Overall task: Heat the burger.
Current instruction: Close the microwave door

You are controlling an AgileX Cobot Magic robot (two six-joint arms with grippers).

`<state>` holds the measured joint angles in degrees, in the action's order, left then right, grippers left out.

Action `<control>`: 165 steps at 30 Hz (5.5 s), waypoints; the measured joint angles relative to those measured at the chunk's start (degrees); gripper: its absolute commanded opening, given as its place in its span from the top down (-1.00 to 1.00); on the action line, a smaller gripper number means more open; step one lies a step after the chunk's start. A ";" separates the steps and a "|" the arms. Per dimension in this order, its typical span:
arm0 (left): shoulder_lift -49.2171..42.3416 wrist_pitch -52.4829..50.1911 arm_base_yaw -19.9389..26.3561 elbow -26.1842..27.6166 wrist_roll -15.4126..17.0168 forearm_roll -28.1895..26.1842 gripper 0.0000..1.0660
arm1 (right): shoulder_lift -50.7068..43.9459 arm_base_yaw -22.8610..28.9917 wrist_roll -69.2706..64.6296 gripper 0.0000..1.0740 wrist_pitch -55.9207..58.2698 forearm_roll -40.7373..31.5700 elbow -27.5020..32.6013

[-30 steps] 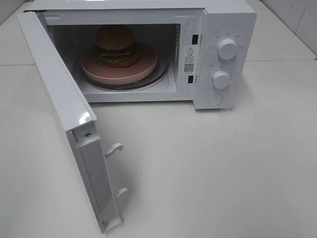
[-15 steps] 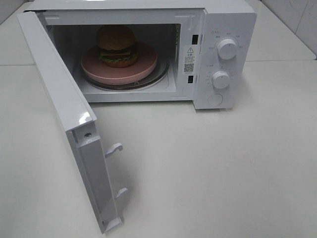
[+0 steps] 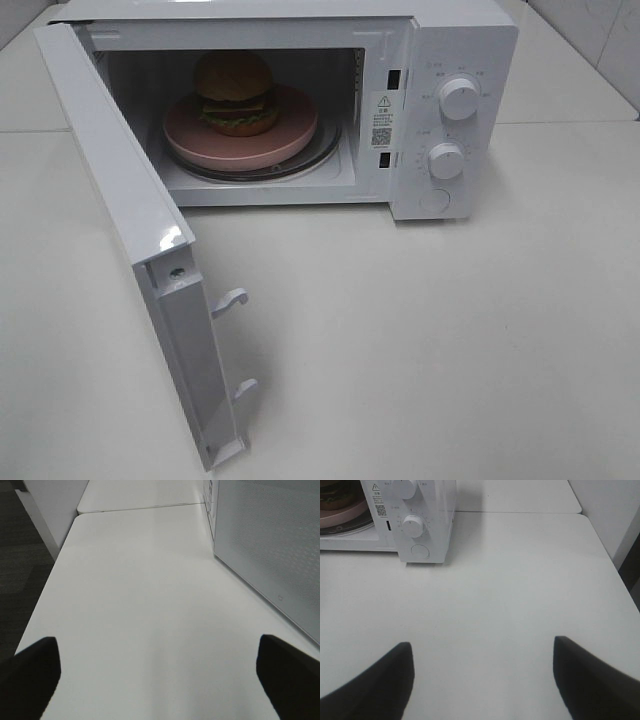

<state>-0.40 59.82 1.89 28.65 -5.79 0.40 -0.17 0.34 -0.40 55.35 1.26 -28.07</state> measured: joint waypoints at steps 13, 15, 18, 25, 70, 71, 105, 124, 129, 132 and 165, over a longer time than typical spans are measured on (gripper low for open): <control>11.00 -16.16 0.00 2.75 0.00 0.06 -0.88 | 0.00 0.00 0.00 -0.42 0.00 0.00 0.00; 13.87 -20.63 0.00 2.75 0.00 -0.40 -0.86 | 0.00 0.00 0.00 -0.42 0.00 0.00 0.00; 18.85 -25.73 0.00 2.75 0.00 -0.40 -0.71 | 0.00 0.00 0.00 -0.42 0.00 0.00 0.00; 27.90 -35.70 0.00 2.75 -3.32 -0.40 0.19 | 0.00 0.00 0.00 -0.42 0.00 0.00 0.00; 80.44 -116.83 0.00 -15.58 19.25 22.57 1.00 | 0.00 0.00 0.00 -0.42 0.00 0.00 0.00; 82.05 -118.43 0.00 -15.41 19.25 22.63 1.00 | 0.00 0.00 0.00 -0.42 0.00 0.00 0.00; 100.44 -129.09 -4.24 -8.54 15.13 30.60 1.00 | 0.00 0.00 0.00 -0.42 0.00 0.00 0.00; 100.55 -129.03 -8.59 -8.54 13.18 25.44 1.00 | 0.00 0.00 0.00 -0.42 0.00 0.00 0.00; 100.55 -129.14 -10.37 -7.73 12.15 23.61 1.00 | 0.00 0.00 0.00 -0.42 0.00 0.00 0.00; 100.55 -129.14 -10.60 -7.39 12.15 23.26 1.00 | 0.00 0.00 0.00 -0.42 0.00 0.00 0.00; 104.62 -128.29 -17.53 -0.57 9.40 14.32 1.00 | 0.00 0.00 0.00 -0.42 0.00 0.00 0.00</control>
<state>104.22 -68.47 -15.64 28.07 3.61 14.73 -0.17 0.34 -0.40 55.35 1.26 -28.07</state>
